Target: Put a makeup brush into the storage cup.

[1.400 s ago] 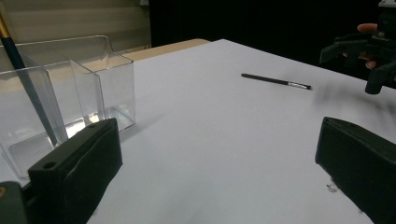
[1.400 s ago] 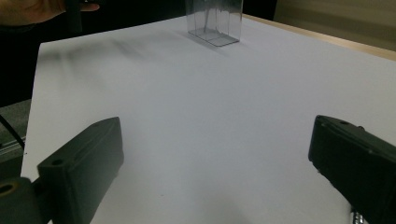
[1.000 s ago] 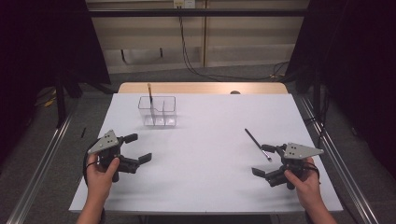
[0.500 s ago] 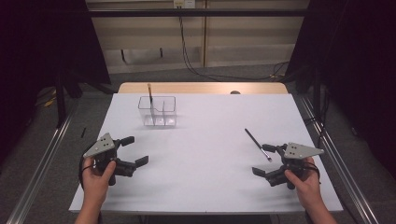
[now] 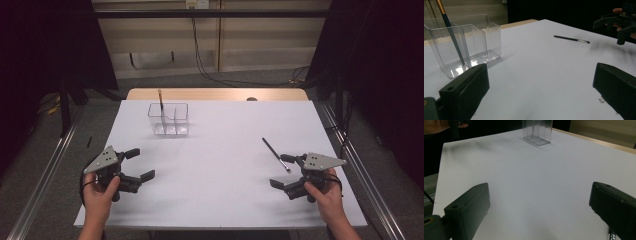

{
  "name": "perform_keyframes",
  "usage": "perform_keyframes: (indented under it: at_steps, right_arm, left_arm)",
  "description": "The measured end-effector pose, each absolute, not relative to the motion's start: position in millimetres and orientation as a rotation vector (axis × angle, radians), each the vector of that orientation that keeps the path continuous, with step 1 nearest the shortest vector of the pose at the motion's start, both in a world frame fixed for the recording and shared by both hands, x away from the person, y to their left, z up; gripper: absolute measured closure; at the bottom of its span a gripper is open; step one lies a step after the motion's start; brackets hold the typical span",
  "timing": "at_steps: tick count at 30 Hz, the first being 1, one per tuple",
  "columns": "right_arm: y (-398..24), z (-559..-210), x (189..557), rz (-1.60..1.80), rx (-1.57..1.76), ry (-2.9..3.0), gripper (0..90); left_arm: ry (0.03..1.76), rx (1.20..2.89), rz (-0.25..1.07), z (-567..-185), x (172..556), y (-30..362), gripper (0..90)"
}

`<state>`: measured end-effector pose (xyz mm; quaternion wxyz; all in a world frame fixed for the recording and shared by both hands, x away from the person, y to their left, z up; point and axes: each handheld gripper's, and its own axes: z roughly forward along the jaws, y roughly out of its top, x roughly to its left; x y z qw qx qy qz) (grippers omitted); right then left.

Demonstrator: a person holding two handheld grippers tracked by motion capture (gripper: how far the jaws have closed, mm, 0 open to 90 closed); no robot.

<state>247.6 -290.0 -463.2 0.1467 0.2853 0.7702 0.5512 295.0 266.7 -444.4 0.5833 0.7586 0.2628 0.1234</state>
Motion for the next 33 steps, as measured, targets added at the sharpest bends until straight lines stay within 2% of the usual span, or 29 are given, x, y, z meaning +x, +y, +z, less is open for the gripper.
perform_keyframes:
  at_steps: [33]
  right_arm:
    - [-292, -462, 259, 1.602, 0.857, 2.164, 2.7]
  left_arm:
    - [0.582, 1.804, 0.274, -450, 290, 262, 0.5]
